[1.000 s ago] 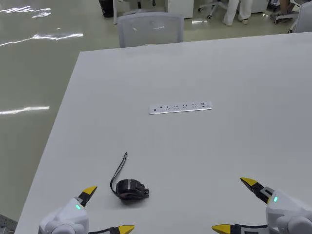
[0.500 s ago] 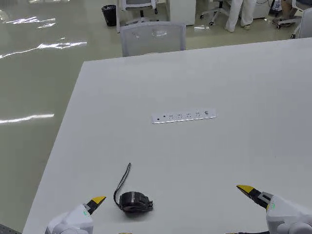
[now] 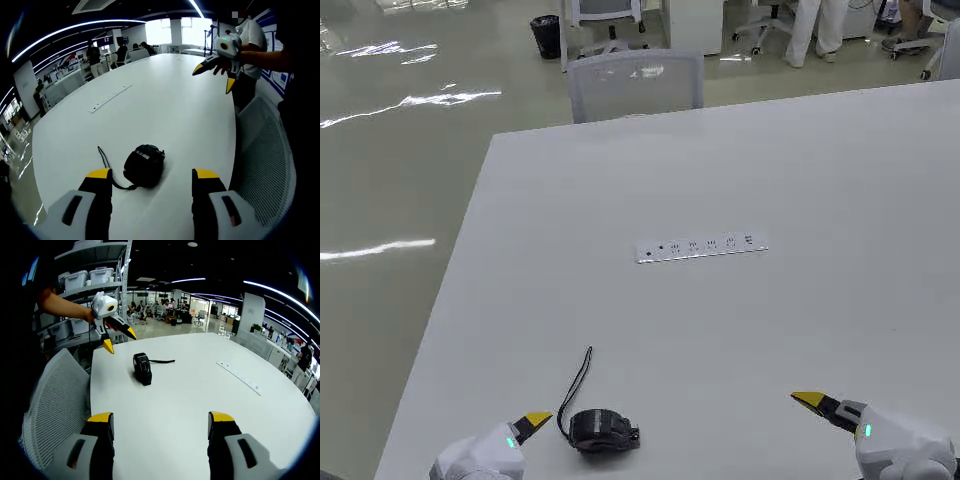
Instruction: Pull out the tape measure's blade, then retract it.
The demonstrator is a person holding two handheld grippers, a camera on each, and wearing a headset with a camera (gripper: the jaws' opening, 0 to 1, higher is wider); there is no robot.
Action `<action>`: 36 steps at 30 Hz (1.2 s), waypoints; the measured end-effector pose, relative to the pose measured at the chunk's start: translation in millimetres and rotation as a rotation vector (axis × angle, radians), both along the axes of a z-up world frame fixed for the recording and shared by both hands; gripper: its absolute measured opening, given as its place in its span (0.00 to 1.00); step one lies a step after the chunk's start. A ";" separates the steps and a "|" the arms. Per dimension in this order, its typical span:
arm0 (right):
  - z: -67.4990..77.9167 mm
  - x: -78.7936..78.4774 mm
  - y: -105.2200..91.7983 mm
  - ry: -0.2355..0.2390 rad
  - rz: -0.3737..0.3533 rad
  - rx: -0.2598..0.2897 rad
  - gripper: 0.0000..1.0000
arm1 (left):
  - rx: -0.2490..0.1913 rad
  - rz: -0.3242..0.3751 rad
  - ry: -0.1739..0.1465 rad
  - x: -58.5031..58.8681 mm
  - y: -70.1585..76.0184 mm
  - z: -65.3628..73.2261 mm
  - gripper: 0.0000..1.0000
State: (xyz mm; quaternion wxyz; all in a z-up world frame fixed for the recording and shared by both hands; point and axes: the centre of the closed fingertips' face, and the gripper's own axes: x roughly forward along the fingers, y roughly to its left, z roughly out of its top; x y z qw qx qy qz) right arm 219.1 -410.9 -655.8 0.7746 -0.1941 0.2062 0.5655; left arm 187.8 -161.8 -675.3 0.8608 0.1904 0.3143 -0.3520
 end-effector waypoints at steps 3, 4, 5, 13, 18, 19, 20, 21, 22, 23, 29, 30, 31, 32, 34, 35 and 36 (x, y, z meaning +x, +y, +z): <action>-2.5 3.6 4.3 -0.008 0.017 -0.004 0.77 | 0.018 -0.025 0.006 2.0 1.5 -3.0 0.62; -2.2 4.8 6.3 -0.009 0.020 -0.003 0.76 | 0.022 -0.030 0.009 3.4 2.3 -4.7 0.61; -2.8 5.8 7.6 -0.008 0.022 -0.002 0.76 | 0.024 -0.032 0.011 4.1 2.6 -5.8 0.60; -12.0 9.1 24.2 -0.008 0.066 0.000 0.70 | 0.038 -0.062 0.024 10.7 2.7 -20.1 0.56; -20.1 11.1 32.1 0.000 0.091 -0.010 0.67 | 0.051 -0.083 0.035 15.3 3.5 -29.3 0.52; -21.4 11.5 33.3 0.002 0.094 -0.012 0.66 | 0.051 -0.086 0.035 16.1 3.0 -29.6 0.51; -23.3 11.6 35.1 0.002 0.101 -0.014 0.66 | 0.052 -0.090 0.036 17.5 2.6 -30.5 0.51; -24.7 12.0 36.3 0.003 0.105 -0.016 0.66 | 0.050 -0.093 0.038 18.4 2.1 -31.1 0.51; -25.4 11.9 37.5 0.003 0.111 -0.018 0.65 | 0.051 -0.098 0.041 19.2 1.5 -32.0 0.51; -27.3 12.2 39.0 0.005 0.118 -0.022 0.64 | 0.053 -0.107 0.041 20.3 0.8 -33.3 0.51; -37.6 17.0 48.5 0.019 0.144 -0.026 0.60 | 0.075 -0.155 0.047 28.5 -0.6 -38.9 0.49; -38.2 17.6 49.7 0.019 0.147 -0.024 0.59 | 0.077 -0.161 0.049 29.2 -0.8 -39.5 0.48; -38.9 18.5 51.0 0.018 0.150 -0.023 0.58 | 0.079 -0.168 0.049 30.0 -1.1 -40.1 0.47; -39.8 19.6 52.0 0.019 0.150 -0.022 0.58 | 0.084 -0.175 0.052 30.8 -1.1 -41.0 0.46; -42.2 20.8 54.9 0.021 0.160 -0.027 0.58 | 0.105 -0.195 0.057 33.0 -0.3 -43.3 0.44; -43.2 21.4 56.0 0.020 0.164 -0.029 0.57 | 0.113 -0.203 0.058 33.5 0.1 -43.9 0.44; -45.3 22.2 56.9 0.019 0.167 -0.032 0.57 | 0.121 -0.210 0.059 34.5 0.4 -44.6 0.43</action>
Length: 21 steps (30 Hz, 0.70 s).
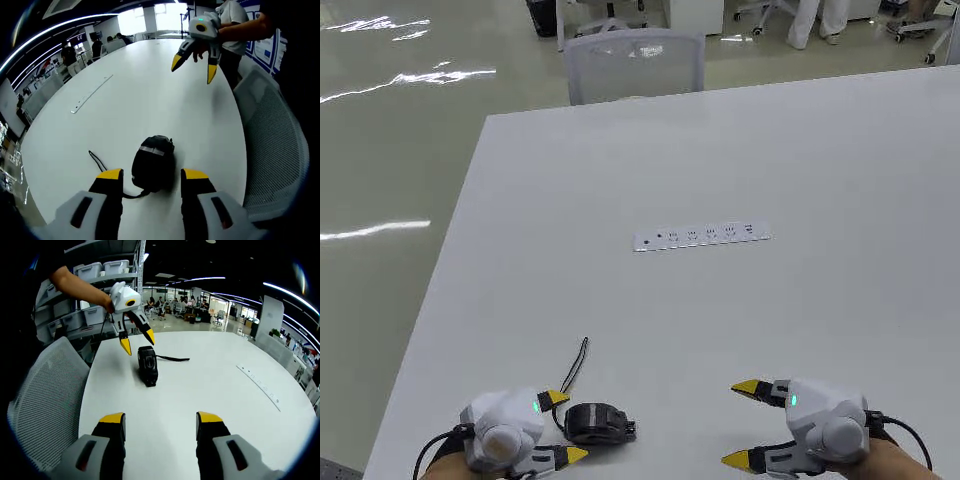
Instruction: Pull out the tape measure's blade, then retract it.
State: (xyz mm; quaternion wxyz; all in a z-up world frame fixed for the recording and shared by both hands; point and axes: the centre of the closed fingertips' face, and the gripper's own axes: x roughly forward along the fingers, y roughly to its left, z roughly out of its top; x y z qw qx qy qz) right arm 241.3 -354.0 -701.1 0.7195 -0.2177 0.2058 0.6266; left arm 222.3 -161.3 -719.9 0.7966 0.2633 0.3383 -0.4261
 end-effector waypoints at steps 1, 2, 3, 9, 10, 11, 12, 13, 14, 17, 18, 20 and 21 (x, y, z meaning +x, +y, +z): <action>-1.7 0.4 1.7 0.000 0.007 -0.004 0.57 | 0.006 -0.008 0.003 1.3 0.4 -0.9 0.42; -2.4 0.4 3.2 0.000 0.012 -0.005 0.56 | 0.012 -0.015 0.006 2.0 0.8 -1.8 0.42; -3.5 0.7 4.5 0.001 0.016 -0.007 0.56 | 0.019 -0.021 0.008 2.9 1.5 -2.8 0.41; -12.1 3.9 15.8 0.009 0.040 -0.012 0.53 | 0.030 -0.071 0.034 5.5 0.8 -10.8 0.38; -13.2 4.3 17.3 0.011 0.043 -0.012 0.53 | 0.034 -0.083 0.038 4.7 0.3 -11.7 0.38; -14.8 5.0 19.5 0.014 0.047 -0.013 0.53 | 0.036 -0.101 0.044 3.3 -1.1 -12.5 0.37; -15.2 5.0 21.1 0.016 0.050 -0.013 0.53 | 0.041 -0.106 0.049 3.1 -0.7 -14.1 0.37; -15.9 5.5 22.6 0.018 0.052 -0.012 0.53 | 0.050 -0.112 0.053 3.1 0.2 -16.0 0.36; -16.4 5.9 25.5 0.019 0.054 -0.011 0.52 | 0.064 -0.127 0.056 2.7 0.8 -17.7 0.36; -19.7 8.0 31.8 0.024 0.060 -0.007 0.52 | 0.079 -0.149 0.064 2.0 2.0 -20.8 0.35; -21.2 8.7 33.7 0.026 0.062 -0.006 0.51 | 0.081 -0.153 0.065 2.2 2.2 -21.2 0.35; -22.2 8.9 38.6 0.029 0.069 -0.002 0.51 | 0.079 -0.164 0.068 3.1 1.8 -21.1 0.34; -23.4 9.0 41.2 0.032 0.073 -0.001 0.50 | 0.076 -0.171 0.072 3.1 1.1 -20.9 0.34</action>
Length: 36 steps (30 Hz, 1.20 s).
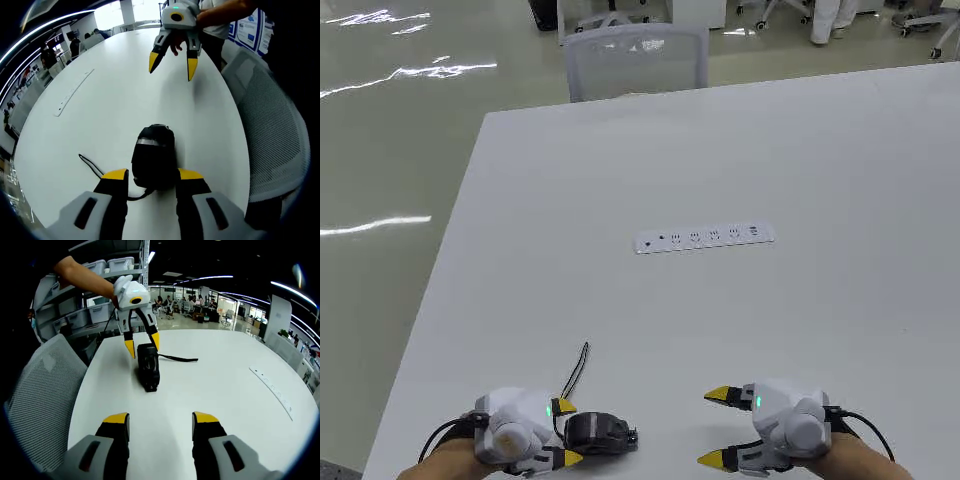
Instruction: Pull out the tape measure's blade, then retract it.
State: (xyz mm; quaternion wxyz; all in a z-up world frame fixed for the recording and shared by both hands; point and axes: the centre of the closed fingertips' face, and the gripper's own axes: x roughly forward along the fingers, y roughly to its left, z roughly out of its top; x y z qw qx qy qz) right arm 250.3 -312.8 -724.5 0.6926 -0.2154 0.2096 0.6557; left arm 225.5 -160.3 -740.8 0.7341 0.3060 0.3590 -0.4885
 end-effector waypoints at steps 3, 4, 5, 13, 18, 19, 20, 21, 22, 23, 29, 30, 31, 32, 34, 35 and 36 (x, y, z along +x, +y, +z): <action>-4.8 0.0 6.0 0.008 0.012 0.000 0.49 | -0.001 -0.017 0.006 1.0 -1.4 -1.2 0.33; -5.9 -0.3 7.7 0.010 0.016 -0.001 0.49 | -0.001 -0.023 0.007 1.5 -1.5 -1.8 0.33; -6.4 -0.7 9.6 0.011 0.020 -0.002 0.49 | 0.000 -0.028 0.008 1.7 -1.9 -2.2 0.33; -15.7 -2.1 25.6 0.031 0.050 0.003 0.46 | 0.006 -0.072 0.022 1.5 -6.8 -4.4 0.30; -19.7 -4.6 35.1 0.038 0.072 0.003 0.44 | 0.010 -0.088 0.020 2.7 -6.1 -6.4 0.28; -20.4 -5.0 36.6 0.041 0.074 0.003 0.43 | 0.008 -0.089 0.022 2.7 -6.1 -7.1 0.28; -21.9 -5.1 38.7 0.046 0.076 0.004 0.43 | 0.008 -0.091 0.023 2.7 -6.0 -7.7 0.28; -23.0 -5.3 40.3 0.050 0.078 0.005 0.42 | 0.007 -0.092 0.023 2.7 -6.0 -8.2 0.28; -24.0 -6.1 43.0 0.054 0.083 0.007 0.42 | 0.006 -0.094 0.023 2.8 -6.0 -8.7 0.28; -24.5 -6.2 44.6 0.056 0.085 0.007 0.41 | 0.006 -0.094 0.023 2.6 -6.2 -8.7 0.28; -29.1 -8.1 55.2 0.069 0.100 0.015 0.37 | 0.001 -0.087 0.016 2.9 -7.3 -8.7 0.28; -30.9 -8.0 57.2 0.071 0.104 0.013 0.36 | 0.000 -0.088 0.011 3.0 -7.2 -8.7 0.28; -31.7 -8.1 58.7 0.072 0.107 0.013 0.36 | -0.003 -0.083 0.010 3.0 -7.4 -8.5 0.28; -31.9 -9.1 60.9 0.076 0.114 0.015 0.36 | -0.007 -0.076 0.011 3.3 -7.4 -8.3 0.28; -32.7 -9.7 64.1 0.078 0.121 0.018 0.37 | -0.010 -0.072 0.011 3.3 -7.3 -8.4 0.27; -34.1 -9.8 66.5 0.076 0.127 0.018 0.36 | -0.010 -0.070 0.011 3.3 -7.2 -8.6 0.27; -35.6 -9.6 68.1 0.075 0.130 0.016 0.35 | -0.009 -0.071 0.010 3.3 -7.1 -8.7 0.27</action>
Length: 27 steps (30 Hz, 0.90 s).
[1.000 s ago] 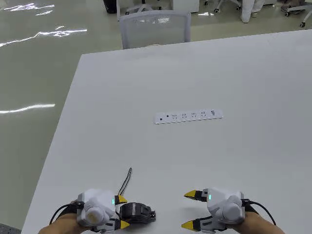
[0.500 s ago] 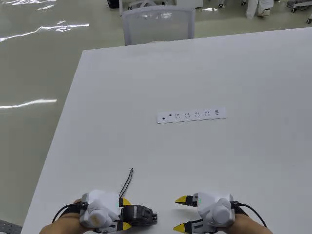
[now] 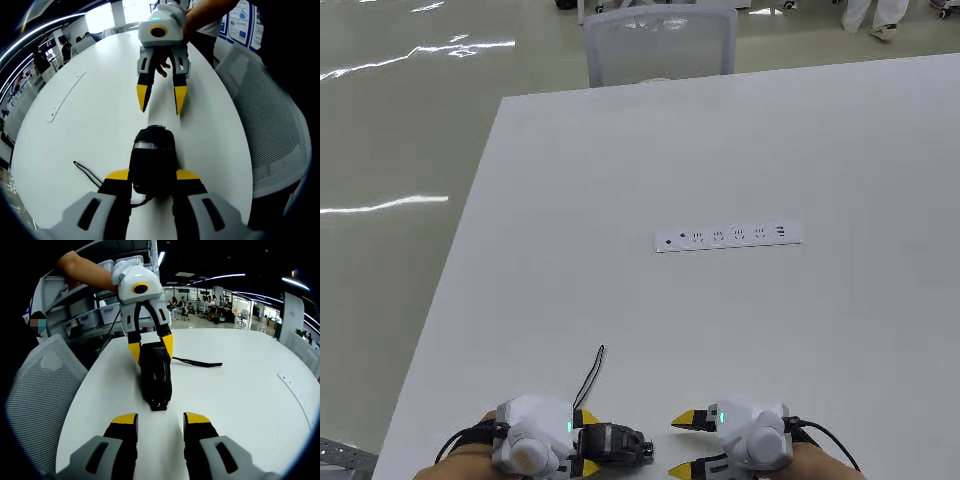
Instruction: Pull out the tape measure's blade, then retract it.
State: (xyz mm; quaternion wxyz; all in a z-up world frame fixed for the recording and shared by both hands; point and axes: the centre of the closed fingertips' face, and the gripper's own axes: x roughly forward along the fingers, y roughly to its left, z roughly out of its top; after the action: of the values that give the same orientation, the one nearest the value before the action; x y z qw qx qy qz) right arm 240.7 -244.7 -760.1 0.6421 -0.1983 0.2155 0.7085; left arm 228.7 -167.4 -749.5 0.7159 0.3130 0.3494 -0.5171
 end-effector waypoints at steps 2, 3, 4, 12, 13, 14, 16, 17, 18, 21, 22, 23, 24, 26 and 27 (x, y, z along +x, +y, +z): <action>-2.0 -0.5 3.8 0.001 0.008 0.001 0.34 | 0.000 0.003 0.001 0.0 0.3 0.0 0.27; -1.9 -0.9 5.3 0.002 0.010 0.001 0.33 | -0.001 0.004 0.002 0.1 0.4 -0.2 0.27; -3.3 -1.1 7.6 0.003 0.014 0.002 0.32 | -0.003 0.005 0.003 0.3 0.6 -0.4 0.27; -10.5 -2.9 16.0 0.016 0.025 -0.001 0.28 | -0.018 0.004 0.004 0.4 0.4 -0.8 0.26; -11.1 -2.6 16.8 0.013 0.026 -0.001 0.27 | -0.019 0.004 0.004 0.4 0.3 -0.8 0.26; -12.2 -2.0 17.8 0.014 0.024 -0.001 0.26 | -0.022 0.003 0.004 0.5 0.2 -0.7 0.26; -12.3 -1.7 19.6 0.020 0.022 0.003 0.24 | -0.027 0.005 0.005 0.6 0.4 -0.6 0.26; -12.6 -1.9 21.0 0.023 0.023 0.004 0.24 | -0.031 0.008 0.005 0.6 0.6 -0.5 0.26; -13.5 -2.2 21.8 0.024 0.025 0.003 0.24 | -0.033 0.007 0.004 0.5 0.7 -0.5 0.26; -16.3 -4.2 24.3 0.022 0.039 -0.003 0.24 | -0.041 0.010 0.002 0.4 0.4 -0.2 0.26; -17.0 -4.7 24.9 0.021 0.043 -0.006 0.24 | -0.044 0.012 0.002 0.4 0.4 -0.1 0.26; -18.0 -5.0 25.4 0.021 0.045 -0.009 0.23 | -0.047 0.013 0.001 0.5 0.4 0.0 0.26; -19.3 -5.3 25.9 0.015 0.051 -0.011 0.23 | -0.052 0.015 0.001 0.6 0.7 0.2 0.26; -20.1 -5.8 27.0 0.017 0.055 -0.012 0.22 | -0.059 0.016 0.001 0.3 1.1 0.5 0.26; -20.2 -5.7 27.4 0.016 0.055 -0.012 0.22 | -0.061 0.017 0.002 0.3 1.4 0.6 0.26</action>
State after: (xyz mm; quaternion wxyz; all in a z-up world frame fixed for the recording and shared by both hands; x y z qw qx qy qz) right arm 235.0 -217.3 -780.4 0.6193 -0.2025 0.2193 0.7262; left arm 229.1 -166.1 -748.9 0.7293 0.2875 0.3367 -0.5217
